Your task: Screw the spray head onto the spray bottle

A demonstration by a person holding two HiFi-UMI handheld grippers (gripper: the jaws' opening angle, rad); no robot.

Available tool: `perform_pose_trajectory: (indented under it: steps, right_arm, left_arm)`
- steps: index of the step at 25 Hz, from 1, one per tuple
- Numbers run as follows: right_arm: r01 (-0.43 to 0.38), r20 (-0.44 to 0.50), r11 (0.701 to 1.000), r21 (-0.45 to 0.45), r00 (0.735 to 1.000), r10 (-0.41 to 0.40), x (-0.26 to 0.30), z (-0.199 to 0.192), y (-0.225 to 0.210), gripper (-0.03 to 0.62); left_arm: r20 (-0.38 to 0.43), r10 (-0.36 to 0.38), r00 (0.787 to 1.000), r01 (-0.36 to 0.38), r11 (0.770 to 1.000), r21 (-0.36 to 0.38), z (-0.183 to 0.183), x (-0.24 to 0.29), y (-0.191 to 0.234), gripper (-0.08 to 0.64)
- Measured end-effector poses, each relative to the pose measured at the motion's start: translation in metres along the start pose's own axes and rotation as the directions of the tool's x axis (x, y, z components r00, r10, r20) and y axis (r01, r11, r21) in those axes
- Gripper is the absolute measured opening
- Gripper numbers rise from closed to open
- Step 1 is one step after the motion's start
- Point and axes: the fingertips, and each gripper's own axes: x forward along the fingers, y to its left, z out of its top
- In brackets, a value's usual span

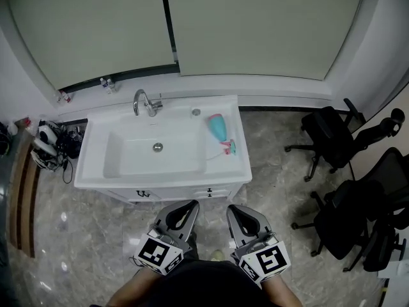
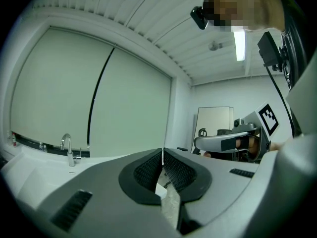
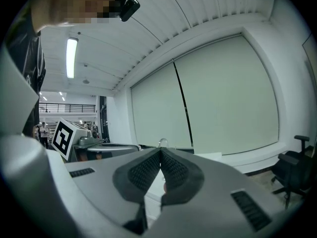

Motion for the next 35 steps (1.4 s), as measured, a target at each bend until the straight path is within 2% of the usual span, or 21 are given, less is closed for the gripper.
perform_pose_trajectory:
  steps: [10,12,14,17,21,24,27,30,32,34,35]
  right_arm:
    - [0.111,-0.033,0.994,0.009,0.993,-0.111,0.143,0.027,-0.030,0.000]
    - [0.139,-0.085,0.990,0.029,0.987,-0.136,0.167,0.023,-0.034,0.000]
    - [0.157,-0.067,0.987,0.037,0.986,-0.154,0.190,0.024,-0.040,0.000]
    - [0.175,-0.081,0.982,0.076,0.982,-0.169,0.216,0.026,-0.048,0.000]
    - [0.204,-0.065,0.976,0.069,0.978,-0.200,0.237,0.025,-0.075,0.000]
    - [0.210,-0.100,0.972,0.100,0.975,-0.200,0.249,0.013,-0.099,0.000]
    - [0.195,-0.115,0.974,0.117,0.977,-0.182,0.259,0.000,-0.128,0.000]
    - [0.178,-0.159,0.977,0.118,0.974,-0.158,0.267,-0.013,-0.160,0.000]
    - [0.169,-0.178,0.977,0.126,0.973,-0.146,0.273,-0.020,-0.182,0.000]
    - [0.165,-0.195,0.976,0.145,0.971,-0.135,0.278,-0.029,-0.203,0.000]
    - [0.166,-0.203,0.973,0.158,0.970,-0.133,0.280,-0.033,-0.213,0.000]
  left_arm:
    - [-0.024,-0.130,0.991,0.130,0.991,-0.011,0.017,0.071,0.137,0.005]
    - [-0.035,-0.161,0.986,0.161,0.987,0.001,0.016,0.084,0.162,0.005]
    - [-0.056,-0.198,0.979,0.201,0.979,0.039,0.012,0.099,0.181,0.005]
    - [-0.108,-0.253,0.961,0.264,0.958,0.108,0.001,0.127,0.202,0.006]
    - [-0.135,-0.294,0.946,0.307,0.947,0.090,-0.010,0.164,0.219,0.006]
    - [-0.157,-0.311,0.937,0.326,0.942,0.079,-0.020,0.194,0.223,0.006]
    - [-0.204,-0.318,0.926,0.345,0.932,0.113,-0.036,0.228,0.227,0.006]
    - [-0.276,-0.321,0.906,0.375,0.911,0.171,-0.058,0.266,0.235,0.008]
    - [-0.335,-0.320,0.886,0.403,0.889,0.218,-0.075,0.292,0.244,0.009]
    - [-0.405,-0.320,0.856,0.448,0.851,0.275,-0.094,0.320,0.253,0.042]
    - [-0.445,-0.320,0.836,0.478,0.823,0.307,-0.105,0.334,0.256,0.051]
